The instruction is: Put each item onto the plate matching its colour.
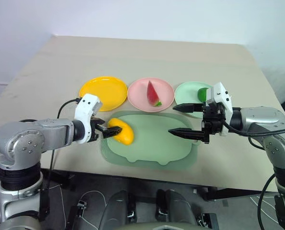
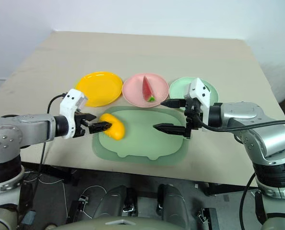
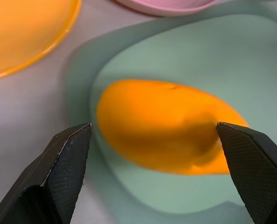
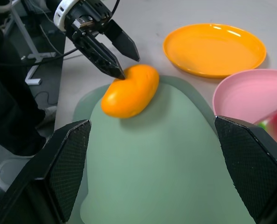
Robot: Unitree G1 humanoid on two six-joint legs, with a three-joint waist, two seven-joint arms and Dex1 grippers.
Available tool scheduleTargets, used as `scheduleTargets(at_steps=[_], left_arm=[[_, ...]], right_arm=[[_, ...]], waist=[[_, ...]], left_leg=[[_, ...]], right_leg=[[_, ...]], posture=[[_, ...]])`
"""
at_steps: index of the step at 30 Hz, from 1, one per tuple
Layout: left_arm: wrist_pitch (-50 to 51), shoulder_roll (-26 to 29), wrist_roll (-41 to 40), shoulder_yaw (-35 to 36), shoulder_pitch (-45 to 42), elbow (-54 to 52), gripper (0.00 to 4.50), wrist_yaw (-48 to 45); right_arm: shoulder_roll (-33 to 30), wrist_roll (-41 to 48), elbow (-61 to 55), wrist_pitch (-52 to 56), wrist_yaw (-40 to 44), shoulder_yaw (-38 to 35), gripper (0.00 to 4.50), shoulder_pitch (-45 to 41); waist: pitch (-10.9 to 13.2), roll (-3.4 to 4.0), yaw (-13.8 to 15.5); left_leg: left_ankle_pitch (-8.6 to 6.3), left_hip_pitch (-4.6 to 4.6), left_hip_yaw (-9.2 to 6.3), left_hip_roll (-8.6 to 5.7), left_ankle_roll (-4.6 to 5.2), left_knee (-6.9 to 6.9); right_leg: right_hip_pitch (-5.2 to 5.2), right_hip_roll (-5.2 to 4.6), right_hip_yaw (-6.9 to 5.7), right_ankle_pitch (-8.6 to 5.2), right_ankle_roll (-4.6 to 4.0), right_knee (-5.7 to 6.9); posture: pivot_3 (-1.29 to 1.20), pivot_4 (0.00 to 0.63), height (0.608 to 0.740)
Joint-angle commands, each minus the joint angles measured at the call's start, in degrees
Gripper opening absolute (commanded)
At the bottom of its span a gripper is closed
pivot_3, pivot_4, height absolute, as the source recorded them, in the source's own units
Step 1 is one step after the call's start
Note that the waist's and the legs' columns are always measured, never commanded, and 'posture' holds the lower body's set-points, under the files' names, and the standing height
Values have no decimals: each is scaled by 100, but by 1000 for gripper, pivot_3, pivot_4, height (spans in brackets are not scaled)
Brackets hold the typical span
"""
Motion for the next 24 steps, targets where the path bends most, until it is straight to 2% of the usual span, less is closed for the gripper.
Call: scheduleTargets(at_steps=[1,7,17,23,24], left_arm=[[85,-199,-219,-142,230,47,4500,634],[85,-605,-650,34,128,542,4500,1271],[85,-661,-808,-113,-137,843,4500,1901],[85,-1097,-1204,114,-290,1273,4500,2332],[85,-1166,-1318,160,-294,1373,4310,2415]], right_arm=[[-142,-46,-200,-165,-9,-112,4486,-7],[-221,-175,-199,-306,14,-35,4486,56],[-261,-184,-116,-319,14,-53,4486,-19],[-248,-237,-155,-347,-27,-37,4486,37],[-249,-243,-161,-347,-31,-42,4499,45]], waist=[[-1,-3,-2],[-3,0,-11],[-3,0,-11],[-3,-1,-13],[-3,-1,-12]], left_leg=[[0,2,-2,0,0,0],[0,16,-3,2,-1,-2],[0,16,-2,2,-2,-2],[0,14,-3,2,-2,-2],[0,14,-3,2,-2,-2]], right_leg=[[3,0,0,0,0,0],[9,2,0,-1,-1,3],[10,2,0,0,-1,2],[9,1,0,0,-1,2],[9,1,0,0,-1,2]], posture=[[0,150,696],[0,150,696],[0,150,696],[0,150,696],[0,150,696]])
